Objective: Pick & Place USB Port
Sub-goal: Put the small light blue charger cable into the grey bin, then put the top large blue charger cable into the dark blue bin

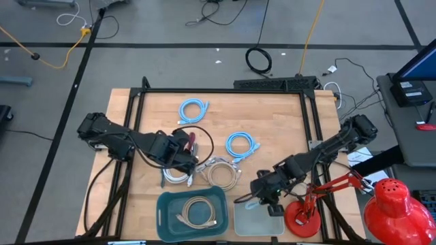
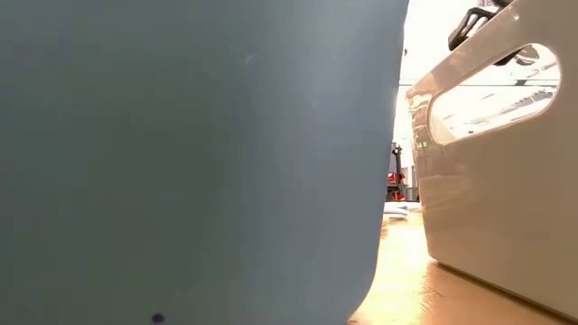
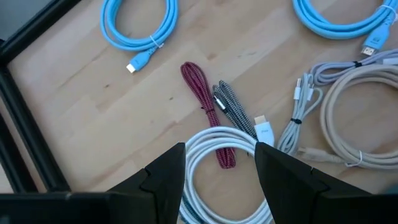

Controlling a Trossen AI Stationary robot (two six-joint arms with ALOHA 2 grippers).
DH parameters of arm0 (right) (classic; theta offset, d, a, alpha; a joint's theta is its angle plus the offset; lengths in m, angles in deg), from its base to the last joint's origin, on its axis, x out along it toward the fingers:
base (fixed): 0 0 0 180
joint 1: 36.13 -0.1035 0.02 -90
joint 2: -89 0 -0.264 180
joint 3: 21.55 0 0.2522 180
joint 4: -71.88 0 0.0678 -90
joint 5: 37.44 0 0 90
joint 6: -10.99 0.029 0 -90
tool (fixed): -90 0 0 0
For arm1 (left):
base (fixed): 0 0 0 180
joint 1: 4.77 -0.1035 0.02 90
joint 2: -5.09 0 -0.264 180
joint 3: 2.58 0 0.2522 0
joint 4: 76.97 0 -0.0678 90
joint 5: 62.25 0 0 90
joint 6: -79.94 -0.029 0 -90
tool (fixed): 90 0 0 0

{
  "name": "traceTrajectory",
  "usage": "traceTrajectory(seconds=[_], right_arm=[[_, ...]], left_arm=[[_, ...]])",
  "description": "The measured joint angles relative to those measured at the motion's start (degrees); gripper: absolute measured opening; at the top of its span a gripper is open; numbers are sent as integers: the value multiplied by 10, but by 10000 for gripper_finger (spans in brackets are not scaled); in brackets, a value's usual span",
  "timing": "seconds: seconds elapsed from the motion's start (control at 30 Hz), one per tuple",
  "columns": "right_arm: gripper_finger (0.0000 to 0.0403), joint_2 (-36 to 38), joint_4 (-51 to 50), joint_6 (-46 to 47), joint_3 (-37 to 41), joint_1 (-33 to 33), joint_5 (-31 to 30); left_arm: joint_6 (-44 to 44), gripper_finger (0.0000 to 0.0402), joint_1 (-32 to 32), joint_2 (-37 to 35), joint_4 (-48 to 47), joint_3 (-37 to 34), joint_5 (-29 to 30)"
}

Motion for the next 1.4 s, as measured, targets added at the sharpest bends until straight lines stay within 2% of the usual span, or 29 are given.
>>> traceTrajectory(seconds=[0.23,0.5,0.6,0.8,0.9,1.2,1.4], right_arm=[[15,-1,27,24,56,0,32],[15,-1,138,57,135,4,47],[15,-1,161,76,147,-2,72],[16,-1,170,78,149,-24,75],[40,-1,197,65,149,-25,68],[166,-1,217,62,149,-23,45],[198,-1,227,33,145,17,45]], left_arm=[[7,198,2,0,-36,0,1],[24,198,15,-3,-51,0,-5],[22,198,18,-3,-52,0,-12],[22,198,21,-3,-52,0,-14],[22,198,21,-3,-52,0,-11],[16,198,20,-3,-52,0,-9],[6,198,9,-3,-52,0,-9]])
